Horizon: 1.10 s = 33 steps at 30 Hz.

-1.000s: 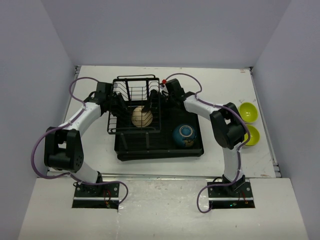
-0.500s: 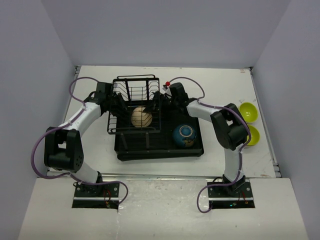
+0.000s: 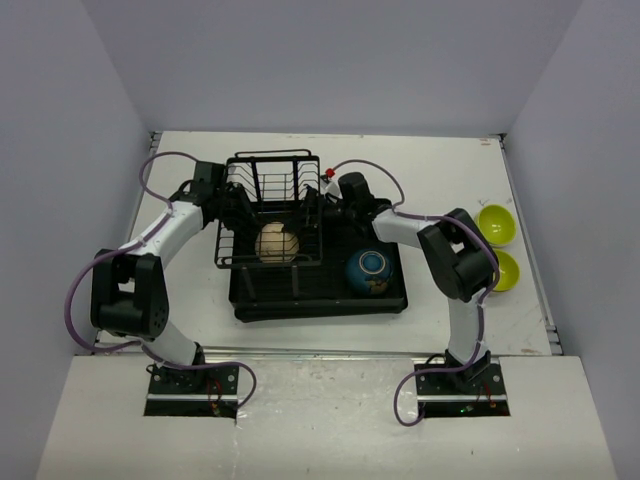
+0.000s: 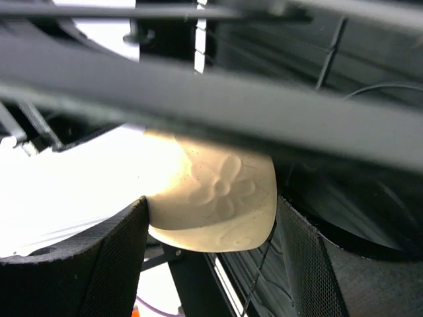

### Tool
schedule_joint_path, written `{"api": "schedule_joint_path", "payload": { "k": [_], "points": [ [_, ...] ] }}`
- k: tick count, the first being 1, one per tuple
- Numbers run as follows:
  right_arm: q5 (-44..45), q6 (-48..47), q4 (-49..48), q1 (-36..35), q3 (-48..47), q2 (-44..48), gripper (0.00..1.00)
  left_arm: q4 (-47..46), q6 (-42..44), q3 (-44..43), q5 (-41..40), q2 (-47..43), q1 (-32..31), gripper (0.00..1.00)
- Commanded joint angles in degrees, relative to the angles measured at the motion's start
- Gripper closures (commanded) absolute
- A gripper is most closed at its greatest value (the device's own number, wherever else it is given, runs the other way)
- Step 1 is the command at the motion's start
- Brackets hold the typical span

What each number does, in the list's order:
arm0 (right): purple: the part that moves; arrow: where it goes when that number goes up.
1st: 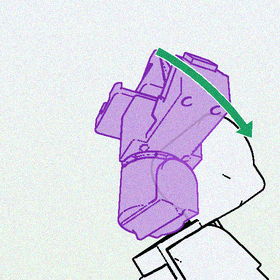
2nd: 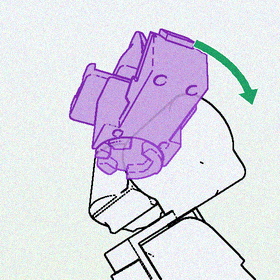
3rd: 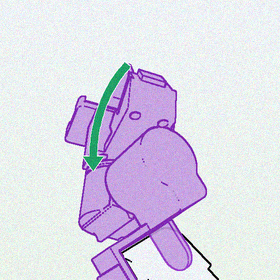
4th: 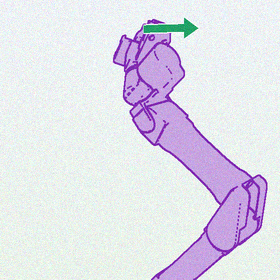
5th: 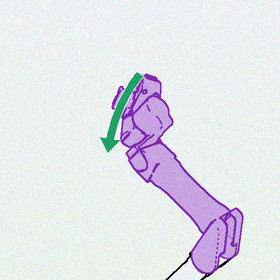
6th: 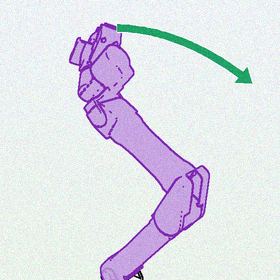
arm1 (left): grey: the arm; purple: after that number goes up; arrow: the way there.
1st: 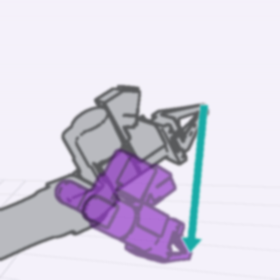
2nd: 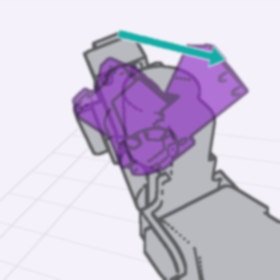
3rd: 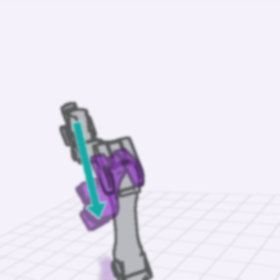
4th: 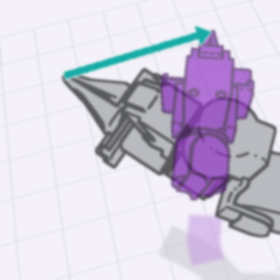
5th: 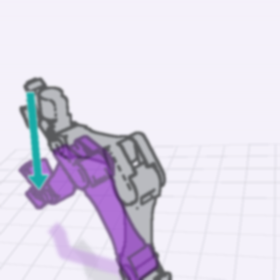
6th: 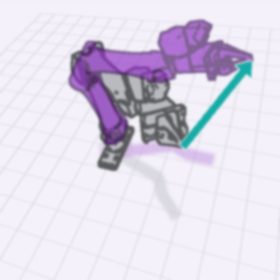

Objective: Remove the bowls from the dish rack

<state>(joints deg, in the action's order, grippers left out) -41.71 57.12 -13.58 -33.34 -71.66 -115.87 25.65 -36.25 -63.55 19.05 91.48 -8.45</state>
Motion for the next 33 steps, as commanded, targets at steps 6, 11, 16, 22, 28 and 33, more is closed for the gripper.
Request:
{"api": "schedule_joint_path", "payload": {
  "k": [6,11,16,22,28,33],
  "points": [
    [-6.8,0.54,0.12,-1.02,0.21,2.41,0.29,0.1,0.83,-2.11,0.38,1.33,-1.4,0.73],
    [-7.15,-0.69,1.98,-0.93,-0.33,1.7,0.28,0.54,1.0,-2.72,-0.94,0.89,-1.4,0.73],
    [-4.43,-3.15,5.14,-0.32,-1.11,3.11,0.3,1.42,1.71,-3.77,-1.91,0.72,-1.4,0.73],
    [-1.45,-9.12,14.89,1.08,-7.26,2.85,0.3,1.6,1.8,-3.43,-2.35,0.63,-1.4,0.73],
    [-0.47,-12.73,19.11,3.19,-9.2,3.55,0.29,1.42,1.62,-2.72,-2.44,0.28,-1.4,0.69],
    [0.84,-15.28,22.89,4.95,-11.39,3.37,0.28,1.33,1.79,-2.28,-1.65,-0.07,-1.4,0.65]
  ]
}}
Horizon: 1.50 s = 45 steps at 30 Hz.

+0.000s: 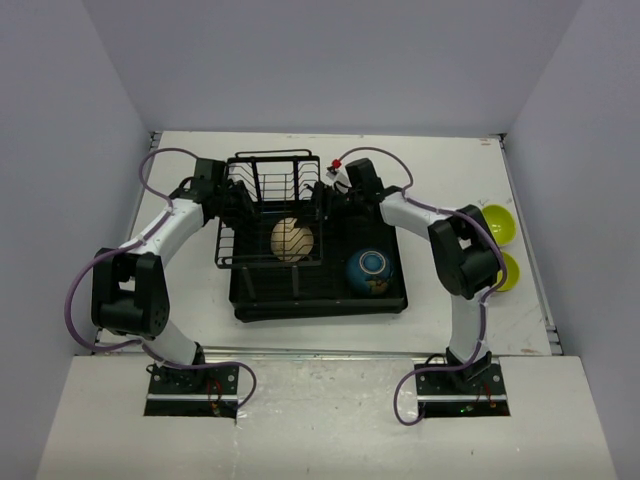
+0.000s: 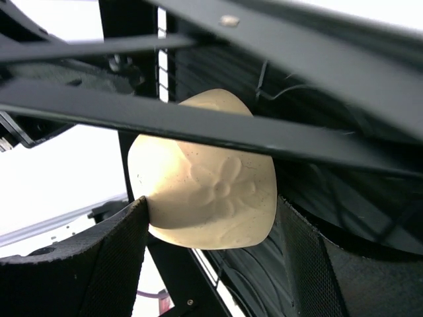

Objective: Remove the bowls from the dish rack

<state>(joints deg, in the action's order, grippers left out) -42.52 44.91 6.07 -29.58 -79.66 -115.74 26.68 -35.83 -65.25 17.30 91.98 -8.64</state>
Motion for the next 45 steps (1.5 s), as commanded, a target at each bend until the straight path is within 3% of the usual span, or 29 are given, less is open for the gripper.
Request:
{"api": "schedule_joint_path", "payload": {
  "k": [1,7,18,30,35,36,45],
  "points": [
    [1.83,-3.42,3.6,1.46,-3.83,3.24,0.28,0.48,1.38,-0.49,0.1,-0.67,-1.2,0.65],
    [4.99,-7.1,11.84,2.42,-11.38,-0.62,0.26,0.22,1.47,-0.14,3.43,-1.19,-1.29,0.66],
    [5.26,-4.57,12.04,2.69,-14.03,-4.75,0.19,0.57,1.29,0.04,10.21,-1.46,-1.29,0.67],
    [3.24,-1.31,9.84,2.51,-7.53,-0.19,0.14,1.71,1.47,-0.14,10.65,-0.14,-1.38,0.73],
    [6.57,-1.66,12.04,1.02,-6.31,2.18,0.07,2.5,1.73,-0.31,10.47,0.39,-1.38,0.78],
    [7.01,-1.49,11.87,0.76,-5.78,3.15,0.01,2.68,1.91,-0.4,10.39,0.48,-1.38,0.78],
    [7.72,3.26,7.56,-0.38,-3.84,2.63,0.01,3.82,2.35,-1.63,10.3,0.83,-1.46,0.79]
  ]
}}
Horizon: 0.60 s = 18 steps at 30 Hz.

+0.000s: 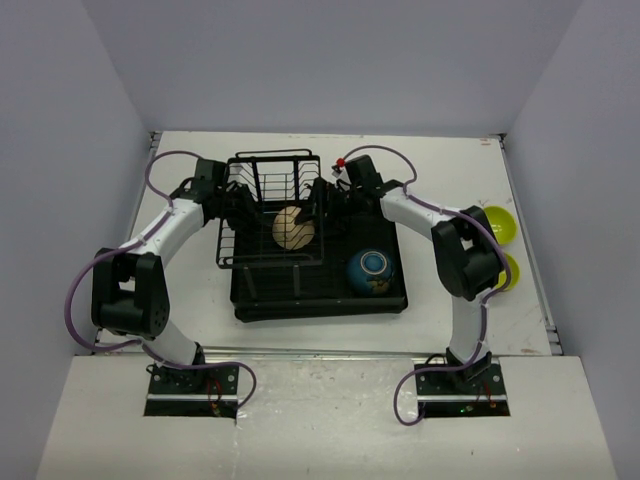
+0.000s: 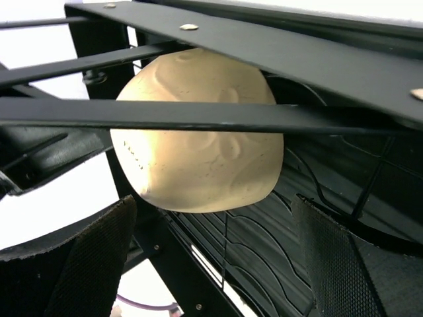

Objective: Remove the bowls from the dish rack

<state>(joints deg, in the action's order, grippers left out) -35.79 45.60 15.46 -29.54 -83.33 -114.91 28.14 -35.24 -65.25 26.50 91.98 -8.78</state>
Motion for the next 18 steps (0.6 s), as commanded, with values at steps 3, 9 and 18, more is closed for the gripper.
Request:
{"api": "schedule_joint_path", "payload": {
  "k": [3,9,18],
  "points": [
    [1.07,3.61,-3.94,-0.87,0.62,1.8,0.01,2.53,1.76,-1.89,1.27,1.0,-1.33,0.78],
    [0.11,6.34,-10.8,-0.87,2.12,1.8,0.01,2.8,2.11,-2.33,1.54,1.53,-1.33,0.78],
    [-2.44,9.85,-16.24,-0.87,1.85,0.3,0.01,3.76,2.99,-3.74,1.62,3.02,-1.33,0.78]
  ]
}}
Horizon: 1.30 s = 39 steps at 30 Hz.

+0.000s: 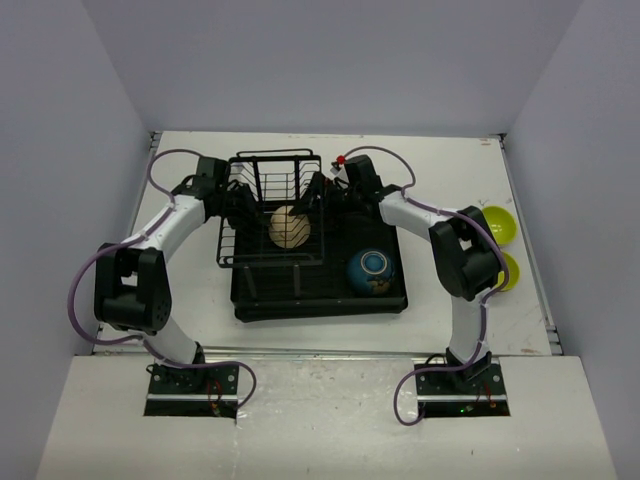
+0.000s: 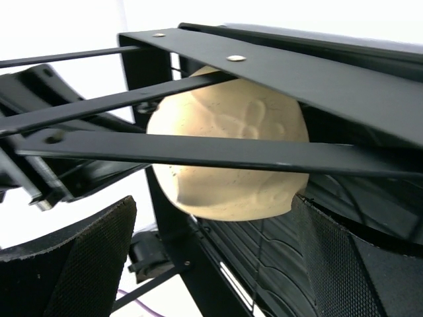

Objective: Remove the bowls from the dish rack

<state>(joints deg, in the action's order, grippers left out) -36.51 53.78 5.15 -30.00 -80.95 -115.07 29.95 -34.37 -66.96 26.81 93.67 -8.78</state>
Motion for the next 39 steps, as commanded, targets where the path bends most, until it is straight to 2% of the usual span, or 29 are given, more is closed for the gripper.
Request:
{"api": "schedule_joint_path", "payload": {
  "k": [1,6,10,17,23,34,39],
  "points": [
    [-1.98,2.2,-8.03,-0.41,0.43,0.8,0.01,2.04,2.2,-2.21,1.32,1.52,-1.33,0.78],
    [-4.79,6.07,-14.38,-0.32,2.64,1.17,0.01,2.04,2.47,-2.04,1.49,2.4,-1.33,0.78],
    [0.55,0.82,-1.92,-0.59,-1.84,0.2,0.01,2.21,2.82,-2.65,1.49,2.75,-1.33,0.78],
    [2.84,-0.25,-1.11,-0.67,-1.76,-1.12,0.01,2.39,3.17,-2.92,0.97,3.8,-1.24,0.78],
    [7.24,-2.89,4.25,-0.94,-3.34,-0.77,0.01,2.21,3.17,-3.0,0.79,4.51,-1.24,0.79],
    [1.45,2.73,-7.6,-0.94,-0.97,-3.76,0.01,1.95,2.99,-3.79,0.97,5.47,-1.24,0.79],
    [1.44,3.7,-12.87,-1.03,1.67,-1.92,0.01,1.86,3.08,-3.27,0.97,5.38,-1.24,0.79]
  ]
}}
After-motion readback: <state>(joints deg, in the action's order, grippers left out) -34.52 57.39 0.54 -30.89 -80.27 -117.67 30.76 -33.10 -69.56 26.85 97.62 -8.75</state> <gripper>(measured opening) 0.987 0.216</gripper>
